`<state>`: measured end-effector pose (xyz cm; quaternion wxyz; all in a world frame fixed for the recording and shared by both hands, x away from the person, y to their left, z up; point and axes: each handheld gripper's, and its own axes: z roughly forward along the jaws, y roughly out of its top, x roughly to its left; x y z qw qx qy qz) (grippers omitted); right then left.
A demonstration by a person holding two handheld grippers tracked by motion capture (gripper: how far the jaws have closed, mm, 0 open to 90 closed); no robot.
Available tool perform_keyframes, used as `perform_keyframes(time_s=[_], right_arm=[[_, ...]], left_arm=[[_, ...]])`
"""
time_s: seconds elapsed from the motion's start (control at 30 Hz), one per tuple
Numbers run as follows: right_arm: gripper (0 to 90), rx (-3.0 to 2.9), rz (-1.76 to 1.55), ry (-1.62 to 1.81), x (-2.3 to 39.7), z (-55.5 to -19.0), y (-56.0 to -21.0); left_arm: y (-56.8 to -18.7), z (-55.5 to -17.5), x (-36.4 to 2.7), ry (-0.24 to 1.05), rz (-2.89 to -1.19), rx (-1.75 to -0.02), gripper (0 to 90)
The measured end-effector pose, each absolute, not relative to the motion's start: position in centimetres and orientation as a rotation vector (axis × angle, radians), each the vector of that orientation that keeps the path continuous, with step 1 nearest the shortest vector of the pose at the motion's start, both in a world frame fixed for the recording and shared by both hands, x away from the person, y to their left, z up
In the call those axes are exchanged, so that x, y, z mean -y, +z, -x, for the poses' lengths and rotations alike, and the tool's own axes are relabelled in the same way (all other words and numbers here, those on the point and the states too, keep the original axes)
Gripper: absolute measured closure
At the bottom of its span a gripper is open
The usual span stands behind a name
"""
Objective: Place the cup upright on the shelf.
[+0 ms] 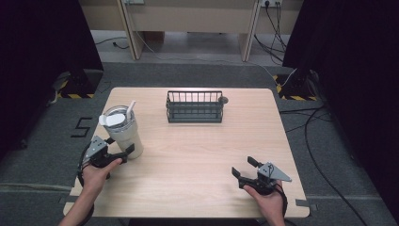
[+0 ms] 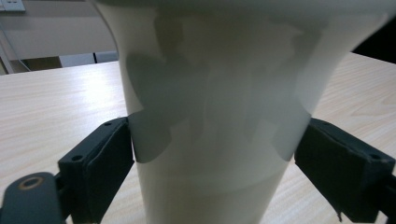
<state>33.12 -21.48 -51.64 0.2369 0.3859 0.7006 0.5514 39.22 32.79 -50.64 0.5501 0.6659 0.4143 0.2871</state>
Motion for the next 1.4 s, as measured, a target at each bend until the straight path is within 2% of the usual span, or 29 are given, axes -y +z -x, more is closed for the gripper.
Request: perform_keyframes(time_s=[0.37, 1.4], right_arm=[[19.5, -1.922, -1.057, 1.512, 21.5, -33.1, -51.6], [20.0, -1.929, -1.064, 1.511, 21.5, -33.2, -51.6]], left_arm=[[-50.6, -40.4, -32.2, 0.676, -1.583, -0.976, 7.7], [-50.9, -40.7, -32.2, 0.691, -1.589, -0.938, 10.3]])
